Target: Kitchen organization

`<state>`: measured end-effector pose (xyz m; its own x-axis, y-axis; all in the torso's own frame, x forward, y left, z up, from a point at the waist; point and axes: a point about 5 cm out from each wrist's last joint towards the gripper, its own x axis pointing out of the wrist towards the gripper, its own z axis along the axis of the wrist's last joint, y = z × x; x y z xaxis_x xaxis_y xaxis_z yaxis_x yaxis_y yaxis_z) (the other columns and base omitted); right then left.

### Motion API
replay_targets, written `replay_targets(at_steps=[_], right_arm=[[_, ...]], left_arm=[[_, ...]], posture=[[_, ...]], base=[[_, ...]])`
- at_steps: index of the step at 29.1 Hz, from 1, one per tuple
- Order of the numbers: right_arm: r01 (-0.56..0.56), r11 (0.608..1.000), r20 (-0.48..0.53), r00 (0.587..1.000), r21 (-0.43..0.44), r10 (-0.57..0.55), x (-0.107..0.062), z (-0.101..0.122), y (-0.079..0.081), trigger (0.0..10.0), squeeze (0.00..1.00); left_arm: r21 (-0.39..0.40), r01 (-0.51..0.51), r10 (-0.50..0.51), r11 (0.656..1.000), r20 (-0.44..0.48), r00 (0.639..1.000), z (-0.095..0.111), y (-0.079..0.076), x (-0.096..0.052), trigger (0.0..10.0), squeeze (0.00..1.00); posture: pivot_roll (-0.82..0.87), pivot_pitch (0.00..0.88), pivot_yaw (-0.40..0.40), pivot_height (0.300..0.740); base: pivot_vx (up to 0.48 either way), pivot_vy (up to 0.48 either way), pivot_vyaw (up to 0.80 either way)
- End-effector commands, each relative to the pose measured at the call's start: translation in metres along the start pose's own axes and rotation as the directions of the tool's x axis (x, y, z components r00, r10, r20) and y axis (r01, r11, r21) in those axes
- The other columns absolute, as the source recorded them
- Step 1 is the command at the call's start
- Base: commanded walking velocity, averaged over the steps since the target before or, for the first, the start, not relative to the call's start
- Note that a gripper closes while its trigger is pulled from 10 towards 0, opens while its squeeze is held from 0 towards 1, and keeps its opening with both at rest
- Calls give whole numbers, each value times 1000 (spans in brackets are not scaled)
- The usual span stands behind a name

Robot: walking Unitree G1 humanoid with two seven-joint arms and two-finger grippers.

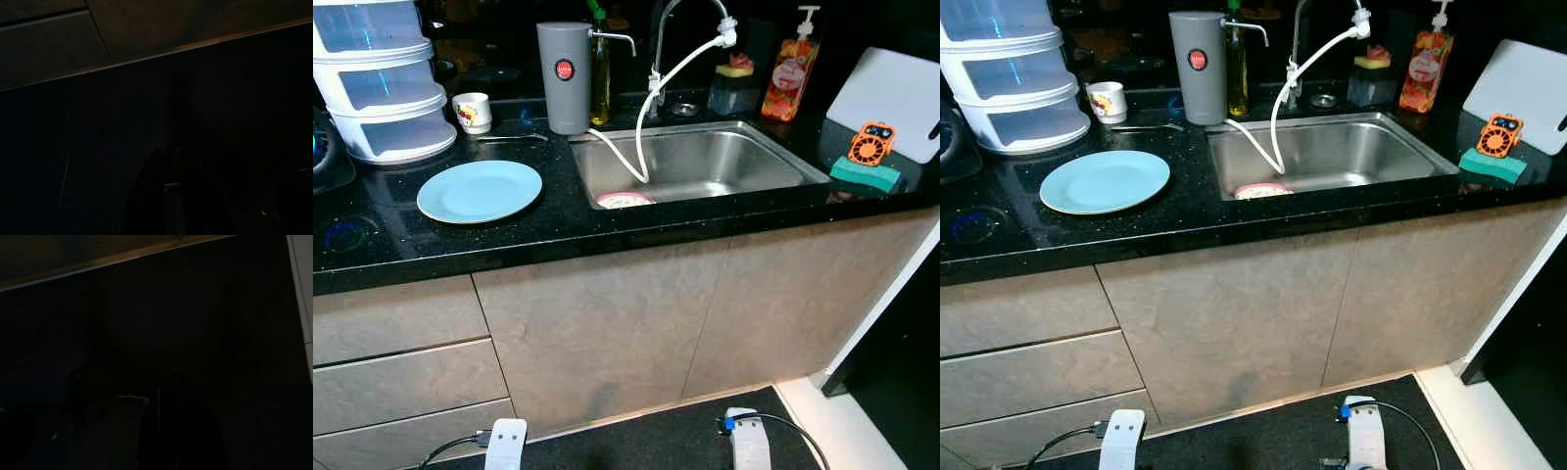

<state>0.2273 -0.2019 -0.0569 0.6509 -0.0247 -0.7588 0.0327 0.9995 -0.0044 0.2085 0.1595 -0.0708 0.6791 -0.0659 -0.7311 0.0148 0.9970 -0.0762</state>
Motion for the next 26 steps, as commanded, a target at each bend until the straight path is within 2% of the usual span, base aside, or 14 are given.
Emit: replay_targets(at_steps=[1,3,8,14,16,19,26], right_arm=[[5,1000,-17,1000,-10,-5,-1,-4,-6,10000,0],[11,1000,-13,1000,-9,-11,-2,-3,-10,10000,0],[52,997,-11,999,55,-51,-4,-2,-25,10000,0],[99,989,3,995,108,-100,-6,1,-39,10000,0],[95,985,18,995,141,-99,-5,4,-34,10000,0],[86,988,17,996,129,-89,-3,5,-27,10000,0],[54,992,-5,999,110,-54,0,0,-7,10000,0]], left_arm=[[-8,5,-5,1000,-16,1000,-7,-3,-1,10000,0],[-7,8,-8,1000,-17,1000,-9,-5,-2,10000,0],[74,56,-54,996,-32,998,-14,-13,-3,10000,0],[86,69,-67,994,-17,998,-7,-9,-1,10000,0],[66,61,-62,996,23,998,10,-6,3,10000,0],[50,56,-58,997,43,997,18,-6,4,10000,0],[39,45,-47,998,46,998,22,-13,6,10000,0]], posture=[[-60,73,-52,740],[-59,74,-52,740],[-45,91,-5,740],[-90,90,31,740],[-120,88,31,740],[-126,79,31,740],[-83,48,-23,740]], base=[[0,0,0],[0,0,0],[0,0,0],[0,0,0],[0,0,0],[0,0,0],[0,0,0]])
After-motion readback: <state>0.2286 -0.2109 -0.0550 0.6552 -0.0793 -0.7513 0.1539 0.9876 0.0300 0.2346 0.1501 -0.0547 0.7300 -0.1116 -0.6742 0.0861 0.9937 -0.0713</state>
